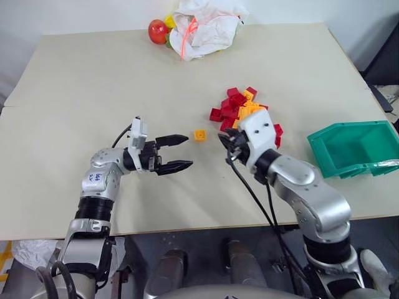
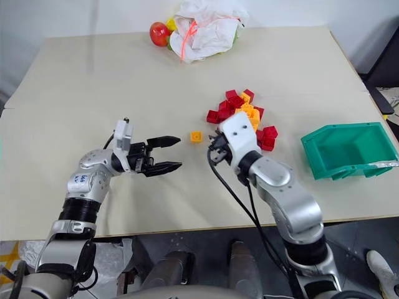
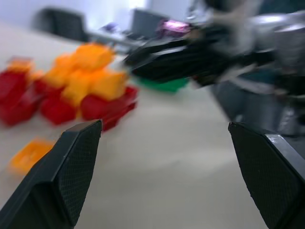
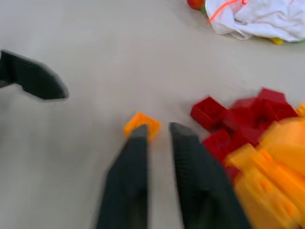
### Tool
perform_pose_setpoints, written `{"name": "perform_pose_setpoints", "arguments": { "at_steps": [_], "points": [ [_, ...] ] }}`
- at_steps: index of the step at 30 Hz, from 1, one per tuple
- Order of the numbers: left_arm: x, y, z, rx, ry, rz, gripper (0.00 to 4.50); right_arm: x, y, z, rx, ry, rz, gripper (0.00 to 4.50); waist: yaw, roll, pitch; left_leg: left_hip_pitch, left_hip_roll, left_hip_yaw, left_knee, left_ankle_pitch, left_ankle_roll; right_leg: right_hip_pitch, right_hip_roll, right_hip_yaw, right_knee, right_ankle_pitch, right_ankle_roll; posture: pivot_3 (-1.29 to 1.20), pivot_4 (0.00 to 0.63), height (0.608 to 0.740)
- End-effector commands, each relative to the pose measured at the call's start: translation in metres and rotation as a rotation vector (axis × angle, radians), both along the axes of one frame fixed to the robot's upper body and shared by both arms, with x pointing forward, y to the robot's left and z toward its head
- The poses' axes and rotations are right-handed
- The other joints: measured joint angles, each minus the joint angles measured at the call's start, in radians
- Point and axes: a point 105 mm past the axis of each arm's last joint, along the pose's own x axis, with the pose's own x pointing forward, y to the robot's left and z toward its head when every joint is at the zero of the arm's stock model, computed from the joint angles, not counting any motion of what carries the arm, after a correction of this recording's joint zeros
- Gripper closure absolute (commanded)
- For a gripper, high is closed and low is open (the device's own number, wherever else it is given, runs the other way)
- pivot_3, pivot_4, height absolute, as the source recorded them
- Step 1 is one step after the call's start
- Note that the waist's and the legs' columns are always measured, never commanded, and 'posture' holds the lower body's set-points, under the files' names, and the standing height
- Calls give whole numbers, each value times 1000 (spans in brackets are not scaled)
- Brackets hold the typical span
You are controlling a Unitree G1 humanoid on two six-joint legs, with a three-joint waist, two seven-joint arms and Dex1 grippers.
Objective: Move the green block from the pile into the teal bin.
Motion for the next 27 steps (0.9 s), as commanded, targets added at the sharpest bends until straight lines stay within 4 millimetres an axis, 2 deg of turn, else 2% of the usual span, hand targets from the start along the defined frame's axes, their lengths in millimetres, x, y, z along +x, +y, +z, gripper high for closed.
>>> {"name": "perform_pose_setpoints", "arguments": {
  "at_steps": [1, 8, 10, 12, 15, 20, 23, 27],
  "points": [
    [2, 4, 4, 53, -116, 6, 0, 28, 5, 5, 43, -51, -89, 4450, -10, 0, 0, 0, 0, 0, 0, 0, 0, 0, 0, 0, 1, 0, 0, 0, 150, 740],
    [10, 7, -7, 114, -108, 86, 0, 71, 13, -6, 113, -29, -259, 4450, -35, 0, 0, -1, 0, 1, -1, 0, 0, -5, 0, 2, 4, 0, 0, 0, 150, 740],
    [9, 6, -7, 106, -109, 86, 0, 77, 8, -11, 112, -22, -313, 4450, -38, 0, 0, -1, 0, 1, -1, 0, -1, -5, 0, 2, 6, 0, 0, 0, 150, 740],
    [10, 5, -7, 105, -110, 99, 0, 84, -5, -16, 92, -24, -395, 4450, -39, 0, 0, -1, 0, 1, -1, 0, -1, -6, 0, 2, 6, 0, 0, 0, 150, 740],
    [10, 5, -7, 100, -113, 113, 0, 85, -29, -18, 52, -38, -489, 4450, -35, 0, 0, -1, 0, 1, 1, 0, -1, -5, 0, 2, 8, 0, 0, 0, 150, 740],
    [12, 5, -8, 93, -103, 131, 0, 73, -72, -19, -55, -28, -561, 4450, -35, 0, 0, -2, 0, 3, 1, 0, -1, -7, -1, 4, 9, 0, 0, 0, 150, 740],
    [12, 5, -8, 87, -102, 136, 0, 67, -87, -15, -108, -25, -556, 4450, -35, 0, 0, -3, 0, 5, 1, 0, 0, -10, -1, 6, 10, 0, 0, 0, 150, 740],
    [14, 4, -7, 80, -101, 145, 0, 65, -94, -7, -129, -25, -530, 4450, -42, 0, 0, -3, 1, 10, 1, 0, 0, -13, 1, 9, 13, 0, 0, 0, 150, 740]
  ]
}}
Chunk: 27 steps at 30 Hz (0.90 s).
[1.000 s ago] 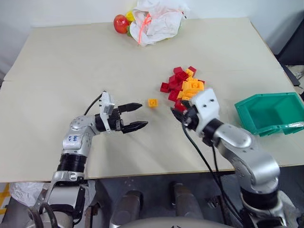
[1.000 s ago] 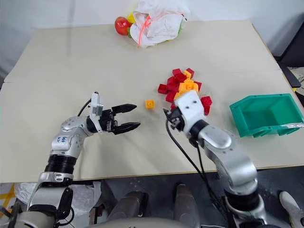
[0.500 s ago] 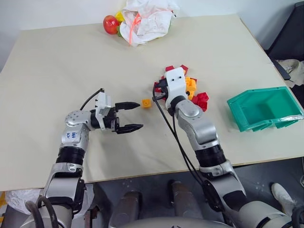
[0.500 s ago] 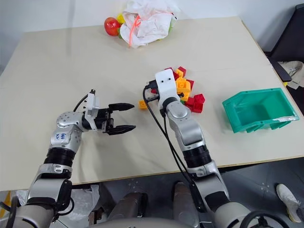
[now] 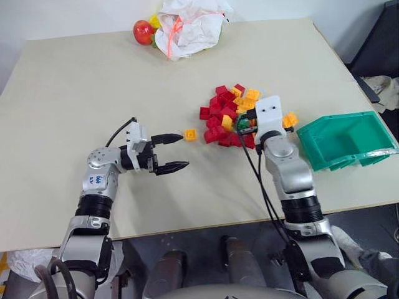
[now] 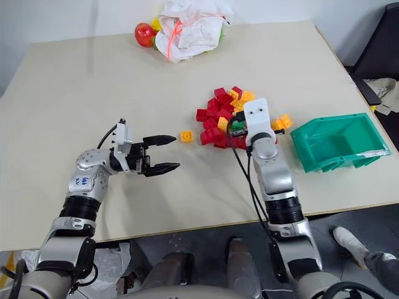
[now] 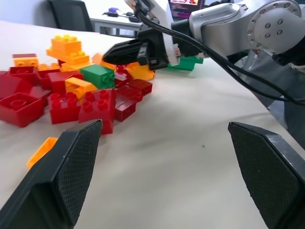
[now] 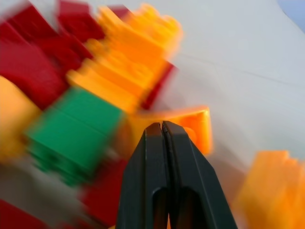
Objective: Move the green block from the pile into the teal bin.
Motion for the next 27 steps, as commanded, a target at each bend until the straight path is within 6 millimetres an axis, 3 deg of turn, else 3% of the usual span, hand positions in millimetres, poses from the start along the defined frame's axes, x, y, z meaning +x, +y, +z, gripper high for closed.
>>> {"name": "perform_pose_setpoints", "arguments": {
  "at_steps": [1, 9, 12, 15, 16, 19, 26, 27],
  "points": [
    [1, 0, 8, -11, -37, 7, 0, -2, 1, 22, 5, -50, 50, 4450, -1, 0, 0, 0, 1, 0, 0, 0, 0, 0, 1, 0, 0, 0, 0, 0, 150, 740],
    [5, -5, 9, -20, -40, 10, 0, 10, 29, 16, 48, -33, 210, 4450, 3, 0, 0, 1, 0, 1, 1, 0, 0, 0, 1, 1, 1, 0, 0, 0, 150, 740],
    [7, -7, 11, -26, -50, 7, 0, -12, 54, 37, 84, -73, 414, 4450, 4, 0, 0, 0, 0, 1, 1, 0, 0, 0, 0, 1, 0, 0, 0, 0, 150, 740],
    [9, -7, 12, -26, -51, 8, 0, -42, 55, 55, 91, -95, 579, 4450, 9, 0, 0, 0, 0, 1, 0, 0, 0, -1, 0, 1, -1, 0, 0, 0, 150, 740],
    [9, -7, 12, -25, -52, 7, 0, -53, 52, 56, 69, -79, 625, 4450, 10, 0, 0, -1, 0, 0, 1, 0, 1, 0, 0, 0, -1, 0, 0, 0, 150, 740],
    [8, -8, 11, -21, -52, -9, 0, -81, 28, 53, 8, -7, 713, 3871, 23, 0, 0, -2, -1, -1, 2, -1, 2, 1, -1, -2, -3, 0, 0, 0, 150, 740],
    [8, -9, 8, 3, -46, -23, 0, -119, -40, 46, -78, 131, 632, 1614, 41, -1, 0, -2, -1, 1, 3, -2, 3, 2, -1, -2, -5, 1, 2, 0, 150, 740],
    [9, -8, 8, 3, -43, -25, 0, -129, -59, 44, -87, 164, 586, 1300, 42, -1, 0, -2, -1, 1, 3, -2, 3, 2, -1, -1, -5, 1, 2, 0, 150, 740]
  ]
}}
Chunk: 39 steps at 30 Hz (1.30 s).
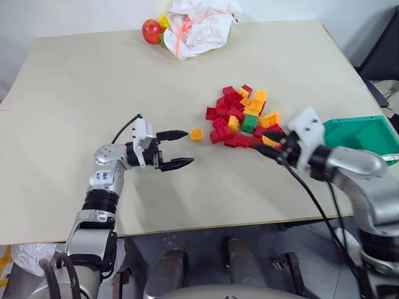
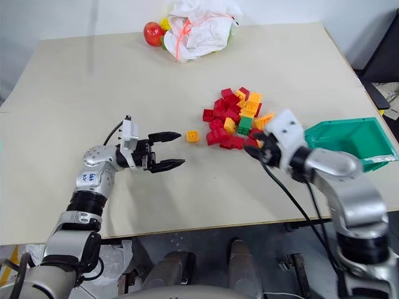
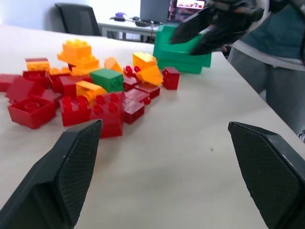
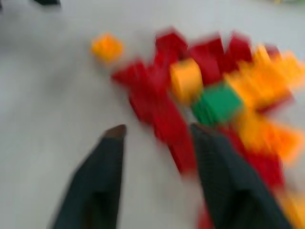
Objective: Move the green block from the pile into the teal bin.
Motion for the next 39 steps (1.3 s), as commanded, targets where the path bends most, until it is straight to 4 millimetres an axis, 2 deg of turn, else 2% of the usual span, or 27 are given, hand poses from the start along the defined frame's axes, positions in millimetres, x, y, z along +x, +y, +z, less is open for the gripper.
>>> {"name": "perform_pose_setpoints", "arguments": {
  "at_steps": [1, 3, 4, 7, 10, 14, 16, 19, 23, 26, 29, 33, 36, 39],
  "points": [
    [1, 3, 7, 3, -32, -6, 0, -29, -38, 13, -55, -6, -74, 956, 8, 0, 0, 0, 0, 0, 0, 0, 0, 0, 0, 0, 0, 0, 0, 0, 150, 740],
    [2, 4, 7, 2, -30, -9, 0, -44, -53, 11, -94, 25, -113, 325, 18, 0, 0, 1, 0, 1, 0, 0, 0, 1, 1, 0, 0, 0, 0, 0, 150, 740],
    [2, 4, 7, 2, -29, -9, 0, -48, -54, 11, -96, 34, -121, 17, 18, 0, 0, 1, 0, 2, 0, 0, 1, 0, 1, 0, 0, 0, 0, 0, 150, 740],
    [3, 4, 7, -3, -25, -8, 0, -53, -47, 13, -82, 37, -114, 17, 14, -1, 0, 2, 1, 8, 4, -1, 2, 1, 1, 4, 1, 3, 1, 0, 150, 740],
    [2, 3, 6, -5, -23, -10, 0, -43, -40, 17, -61, -1, -136, 17, 16, -1, 1, 3, 2, 9, 10, -2, 3, 3, 1, 4, -2, 4, 1, 0, 150, 740],
    [2, -2, 6, -13, -22, -17, 0, -2, -14, 15, 13, -18, -163, 17, 13, -2, 1, 9, 3, 9, 12, -2, 5, 14, 2, 3, -11, 8, 0, 0, 150, 740],
    [3, -4, 8, -18, -29, -20, 0, 29, -3, 11, 42, -20, -208, 17, 12, -2, 1, 9, 4, 8, 12, -2, 5, 14, 2, 3, -13, 11, 0, 0, 150, 740],
    [4, -7, 10, -24, -40, -19, 0, 66, 11, 5, 53, -15, -245, 17, 12, -2, 1, 7, 3, 8, 11, -1, 4, 12, 2, 3, -14, 13, 2, 0, 150, 740],
    [4, -8, 12, -29, -52, -17, 0, 94, 24, -4, 76, 17, -269, 17, 16, -2, 1, -1, 2, 8, 12, -2, 5, 3, 1, 0, -10, 14, 2, 0, 150, 740],
    [4, -7, 13, -33, -60, -7, 0, 117, 42, -20, 106, 85, -272, 17, -4, -1, 1, -10, 0, 9, 14, -2, 6, -4, -2, -1, -11, 15, 4, 0, 150, 740],
    [2, -6, 11, -34, -62, 4, 0, 128, 59, -28, 144, 119, -256, 17, -15, -1, 1, -10, 0, 8, 13, -2, 7, -4, -2, -4, -12, 15, 4, 0, 150, 740],
    [-1, -5, 8, -31, -61, 8, 0, 136, 64, -36, 132, 132, -274, 17, -30, -1, 0, -10, 0, 8, 13, -2, 7, -4, -3, -4, -11, 15, 4, 0, 150, 740],
    [-3, -5, 7, -31, -60, 9, 0, 136, 72, -29, 177, 118, -263, 585, -34, -1, 0, -9, 0, 8, 14, -2, 6, -3, -4, -4, -10, 15, 5, 0, 150, 740],
    [-4, -4, 6, -31, -58, 10, 0, 131, 73, -21, 192, 97, -249, 1545, -35, -1, 0, -9, 0, 8, 15, -1, 6, -4, -3, -4, -8, 15, 4, 0, 150, 740]
  ]
}}
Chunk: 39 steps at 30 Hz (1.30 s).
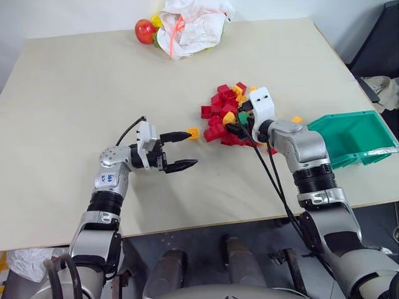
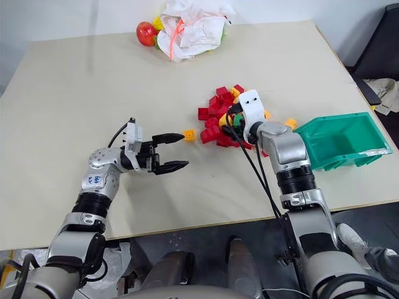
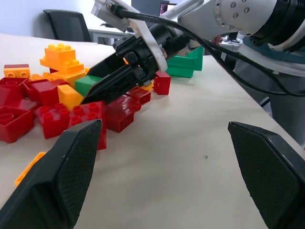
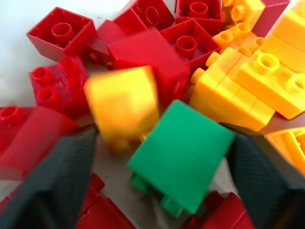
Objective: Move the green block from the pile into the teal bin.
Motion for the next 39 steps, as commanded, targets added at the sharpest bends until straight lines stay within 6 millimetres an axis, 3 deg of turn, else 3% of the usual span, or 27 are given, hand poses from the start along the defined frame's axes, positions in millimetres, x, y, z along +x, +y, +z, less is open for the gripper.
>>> {"name": "perform_pose_setpoints", "arguments": {
  "at_steps": [1, 3, 12, 16, 19, 22, 25, 27, 32, 39],
  "points": [
    [-2, 2, 8, -4, -37, 2, 0, -6, 1, 17, 14, -60, 13, 1844, 0, 0, 0, 0, 0, 0, 0, 0, 0, 0, 0, 0, 0, 0, 0, 0, 150, 740],
    [-3, 3, 9, -5, -33, -1, 0, -14, 0, 26, 10, -84, 28, 2200, 0, 0, 0, 0, 0, 0, 0, 0, 0, -1, 0, 0, 0, 0, 0, 0, 150, 740],
    [14, -11, 11, 86, -64, 125, 0, -73, -22, 91, -18, -311, 160, 2200, 15, 0, 0, -1, -1, 0, 1, 0, 0, -1, -1, 0, 1, 0, 0, 0, 150, 740],
    [8, -33, 16, 86, -59, 28, 0, -105, -77, 96, -247, -304, 111, 2200, 44, 0, 0, -2, -2, 0, 0, 0, 2, 0, -2, -1, 0, 0, 0, 0, 150, 740],
    [3, -44, 18, 97, -47, -35, 0, -118, -107, 96, -381, -254, 68, 2200, 53, 0, 0, -1, -2, 3, 1, -1, 4, 2, -2, 1, -4, 1, 3, 0, 150, 740],
    [-4, -64, 29, 82, -53, -150, 0, -134, -163, 96, -580, -139, -34, 2200, 60, 1, 0, -1, -3, 5, 0, 0, 6, 2, -3, 1, -5, 2, 4, 0, 150, 740],
    [1, -71, 36, 76, -64, -168, 0, -135, -186, 89, -609, -71, -64, 2200, 55, 1, 0, -1, -4, 12, 1, 0, 8, 4, -4, 0, -7, 4, 6, 0, 150, 740],
    [5, -73, 39, 85, -71, -167, 0, -132, -200, 78, -640, -17, -94, 1480, 50, 1, 0, 2, -3, 14, 0, 0, 9, 4, -5, 0, -7, 5, 6, 0, 150, 740],
    [11, -70, 43, 80, -77, -158, 0, -126, -198, 81, -655, -48, -79, 42, 46, 1, 0, 4, -2, 25, 0, 0, 10, 2, -6, 1, -6, 6, 5, 0, 150, 740],
    [16, -44, 36, 98, -86, -57, 0, -120, -174, 98, -563, -171, -31, 42, 53, 1, 0, 3, -1, 26, 0, -1, 10, 1, -6, 0, -8, 8, 5, 0, 150, 740]
  ]
}}
